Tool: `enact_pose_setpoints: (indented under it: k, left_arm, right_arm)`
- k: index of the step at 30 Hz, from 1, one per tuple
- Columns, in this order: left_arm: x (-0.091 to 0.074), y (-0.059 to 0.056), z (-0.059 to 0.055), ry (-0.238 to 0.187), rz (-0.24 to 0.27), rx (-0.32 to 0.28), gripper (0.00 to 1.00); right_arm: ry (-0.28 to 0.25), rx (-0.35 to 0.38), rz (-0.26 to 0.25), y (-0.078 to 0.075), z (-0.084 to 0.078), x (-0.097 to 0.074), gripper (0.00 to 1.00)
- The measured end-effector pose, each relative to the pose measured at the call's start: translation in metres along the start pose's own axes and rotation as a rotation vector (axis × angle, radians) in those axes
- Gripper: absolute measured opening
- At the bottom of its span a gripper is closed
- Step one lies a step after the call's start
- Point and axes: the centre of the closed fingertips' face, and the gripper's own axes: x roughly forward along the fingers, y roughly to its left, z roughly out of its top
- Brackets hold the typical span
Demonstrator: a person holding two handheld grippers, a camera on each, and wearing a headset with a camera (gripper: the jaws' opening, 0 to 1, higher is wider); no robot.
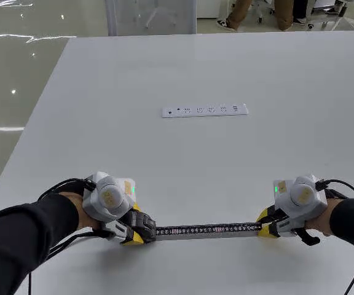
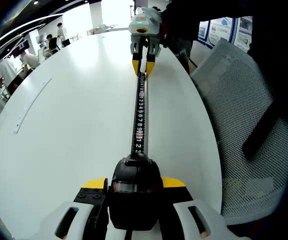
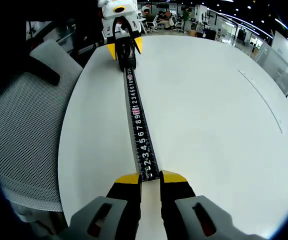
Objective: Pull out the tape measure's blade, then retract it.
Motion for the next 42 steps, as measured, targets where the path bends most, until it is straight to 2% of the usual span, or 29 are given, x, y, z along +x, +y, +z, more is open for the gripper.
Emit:
enact_pose_setpoints:
  k: [25, 29, 35, 37, 38, 39, 40, 42]
  left_arm:
    - [0.001, 0.0, 0.002, -0.007, 0.008, 0.001, 0.35]
    - [0.003, 0.001, 0.004, 0.005, 0.016, 0.002, 0.36]
    - [0.003, 0.003, 0.003, 0.011, 0.027, -0.006, 0.36]
    - [0.001, 0.004, 0.002, 0.009, 0.032, -0.018, 0.37]
    - [-0.001, 0.006, 0.001, 0.004, 0.041, -0.032, 0.37]
    - [-0.002, 0.009, 0.0, -0.004, 0.055, -0.043, 0.4]
    - [-0.004, 0.012, 0.0, -0.015, 0.07, -0.069, 0.43]
    - [-0.011, 0.017, -0.002, -0.044, 0.1, -0.172, 0.5]
  right_arm:
    - [0.019, -0.001, 0.017, 0.0, -0.001, 0.001, 0.11]
    - [0.042, -0.049, 0.016, 0.001, 0.0, 0.002, 0.12]
    - [0.05, -0.044, 0.02, 0.0, 0.0, 0.001, 0.13]
    - [0.058, -0.046, 0.017, 0.0, 0.0, 0.001, 0.13]
    - [0.053, 0.0, 0.005, 0.0, 0.002, 0.002, 0.13]
    - [0.057, -0.005, 0.004, -0.001, 0.003, 0.002, 0.14]
    - [0.051, -0.001, -0.007, -0.001, 0.004, 0.002, 0.18]
    - [0.026, 0.018, -0.022, -0.001, 0.01, 0.003, 0.3]
